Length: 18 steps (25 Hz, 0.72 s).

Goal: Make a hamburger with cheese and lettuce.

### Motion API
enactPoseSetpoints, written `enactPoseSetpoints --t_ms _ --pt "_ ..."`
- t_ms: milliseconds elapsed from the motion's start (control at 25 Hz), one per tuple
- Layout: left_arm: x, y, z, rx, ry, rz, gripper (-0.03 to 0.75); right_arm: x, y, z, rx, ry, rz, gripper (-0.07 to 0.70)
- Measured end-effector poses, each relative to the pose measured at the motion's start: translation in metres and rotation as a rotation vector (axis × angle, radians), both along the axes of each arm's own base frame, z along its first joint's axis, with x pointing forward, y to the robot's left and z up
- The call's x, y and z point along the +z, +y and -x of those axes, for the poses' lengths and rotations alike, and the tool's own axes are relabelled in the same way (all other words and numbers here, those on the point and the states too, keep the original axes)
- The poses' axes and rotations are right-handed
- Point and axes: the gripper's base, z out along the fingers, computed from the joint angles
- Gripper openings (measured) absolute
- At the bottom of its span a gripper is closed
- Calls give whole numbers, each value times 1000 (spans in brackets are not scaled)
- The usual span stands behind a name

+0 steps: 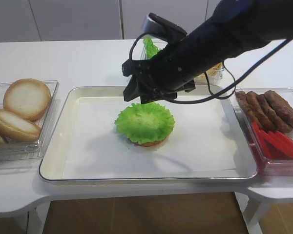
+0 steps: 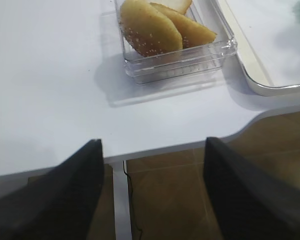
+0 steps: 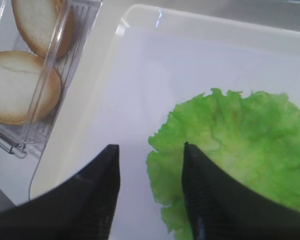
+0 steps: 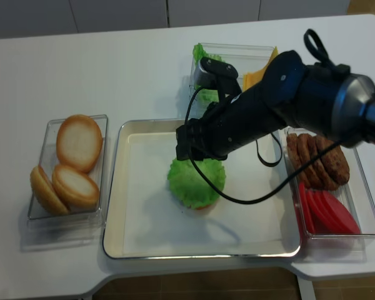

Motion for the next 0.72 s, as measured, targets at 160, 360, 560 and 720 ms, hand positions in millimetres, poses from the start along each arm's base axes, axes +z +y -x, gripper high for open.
enactPoseSetpoints --t_ms 160,360,560,720 --pt "0 0 0 0 0 0 468 19 -14 9 -19 -41 97 333" --pt "0 0 0 0 0 0 468 33 -38 23 -5 -60 323 334" --pt "0 0 0 0 0 0 468 54 -55 37 22 -110 418 334" --pt "0 0 0 0 0 0 468 70 -79 37 -50 -124 404 334"
